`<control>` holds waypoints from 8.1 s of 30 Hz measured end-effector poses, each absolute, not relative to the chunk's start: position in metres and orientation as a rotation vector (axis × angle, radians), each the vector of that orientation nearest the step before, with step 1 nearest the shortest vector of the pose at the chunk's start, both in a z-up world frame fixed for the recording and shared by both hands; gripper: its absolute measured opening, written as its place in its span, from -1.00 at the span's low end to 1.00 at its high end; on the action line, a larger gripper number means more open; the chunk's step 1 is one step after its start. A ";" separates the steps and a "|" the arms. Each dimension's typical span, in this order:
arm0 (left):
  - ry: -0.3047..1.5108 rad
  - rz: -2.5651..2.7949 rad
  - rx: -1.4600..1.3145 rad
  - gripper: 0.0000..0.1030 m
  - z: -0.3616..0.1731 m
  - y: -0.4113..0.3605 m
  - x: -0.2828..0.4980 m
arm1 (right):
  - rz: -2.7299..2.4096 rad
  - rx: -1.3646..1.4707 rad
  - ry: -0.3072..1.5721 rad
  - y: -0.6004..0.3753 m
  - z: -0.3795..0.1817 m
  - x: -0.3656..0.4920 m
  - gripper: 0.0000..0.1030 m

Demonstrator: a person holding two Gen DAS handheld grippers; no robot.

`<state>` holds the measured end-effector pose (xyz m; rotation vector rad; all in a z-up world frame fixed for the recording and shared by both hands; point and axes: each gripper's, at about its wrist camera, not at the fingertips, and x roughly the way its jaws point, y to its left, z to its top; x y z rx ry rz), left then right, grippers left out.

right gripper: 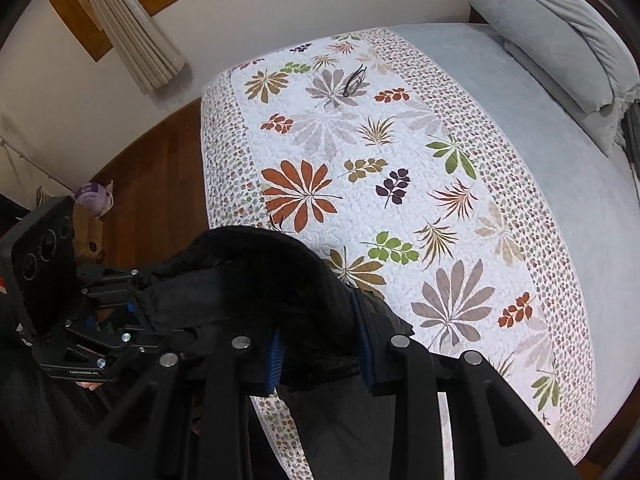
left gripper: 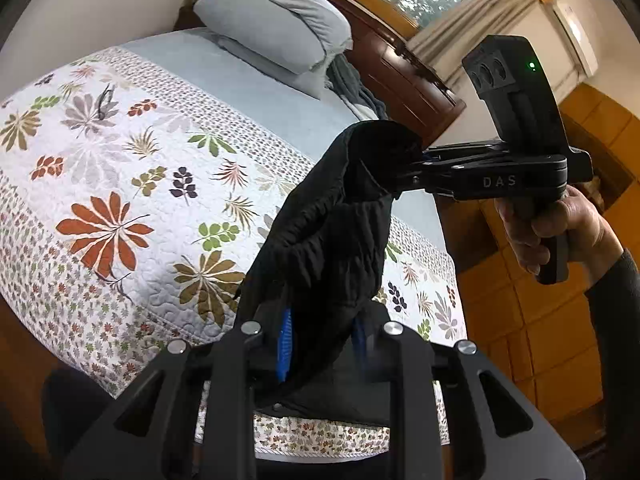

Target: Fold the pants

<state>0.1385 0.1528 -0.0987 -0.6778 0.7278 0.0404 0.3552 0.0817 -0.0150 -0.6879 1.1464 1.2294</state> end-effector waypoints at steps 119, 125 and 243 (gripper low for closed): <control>1.259 -0.271 0.059 -0.51 -0.320 -0.177 0.253 | 1.034 -0.459 1.189 -0.307 -0.278 0.389 -0.25; 1.241 -0.273 0.106 -0.40 -0.323 -0.181 0.248 | 0.882 -0.159 1.212 -0.357 -0.256 0.377 -0.12; 1.440 -0.788 -0.794 0.10 -0.411 0.086 0.349 | 0.761 0.805 1.593 -0.297 -0.374 0.346 0.86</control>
